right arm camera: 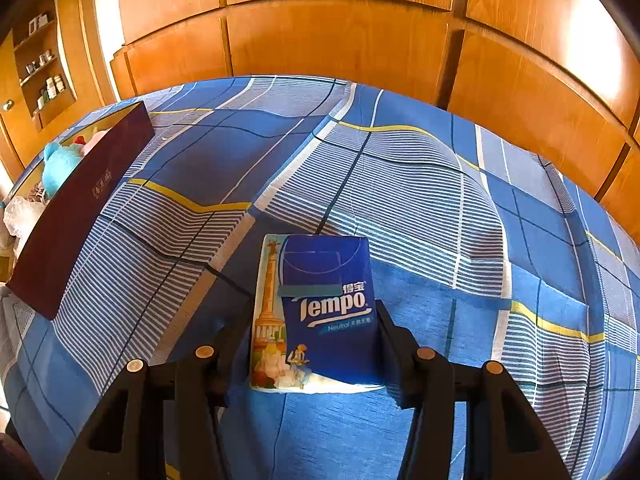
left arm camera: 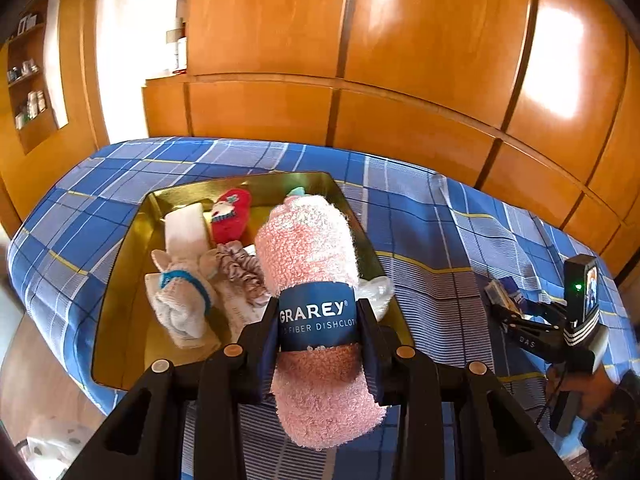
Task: Organize soft objects
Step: 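Carry the pink dishcloth into the gold tray and open the left gripper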
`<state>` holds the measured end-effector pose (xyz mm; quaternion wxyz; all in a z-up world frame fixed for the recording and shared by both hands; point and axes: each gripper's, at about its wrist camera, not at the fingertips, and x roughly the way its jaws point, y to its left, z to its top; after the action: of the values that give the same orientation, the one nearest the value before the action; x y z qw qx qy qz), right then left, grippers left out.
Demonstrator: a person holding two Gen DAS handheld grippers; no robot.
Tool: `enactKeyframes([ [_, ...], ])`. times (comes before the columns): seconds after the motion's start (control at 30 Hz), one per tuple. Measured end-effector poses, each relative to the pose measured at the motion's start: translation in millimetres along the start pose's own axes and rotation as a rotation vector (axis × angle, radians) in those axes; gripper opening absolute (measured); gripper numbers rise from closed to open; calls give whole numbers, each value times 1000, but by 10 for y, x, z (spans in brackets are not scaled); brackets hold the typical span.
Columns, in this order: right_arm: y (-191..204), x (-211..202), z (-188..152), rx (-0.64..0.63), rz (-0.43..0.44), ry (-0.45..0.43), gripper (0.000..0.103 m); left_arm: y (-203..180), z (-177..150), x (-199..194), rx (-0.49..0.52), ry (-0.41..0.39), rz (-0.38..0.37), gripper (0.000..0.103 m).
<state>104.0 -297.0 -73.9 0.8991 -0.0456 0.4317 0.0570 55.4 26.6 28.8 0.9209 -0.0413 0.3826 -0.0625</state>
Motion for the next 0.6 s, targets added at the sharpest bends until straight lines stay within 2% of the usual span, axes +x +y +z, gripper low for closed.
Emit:
enactKeyframes([
  [0.6,11,-1,0,-9,-3,-3,53,427,-66,-2,-84,5,88,36],
])
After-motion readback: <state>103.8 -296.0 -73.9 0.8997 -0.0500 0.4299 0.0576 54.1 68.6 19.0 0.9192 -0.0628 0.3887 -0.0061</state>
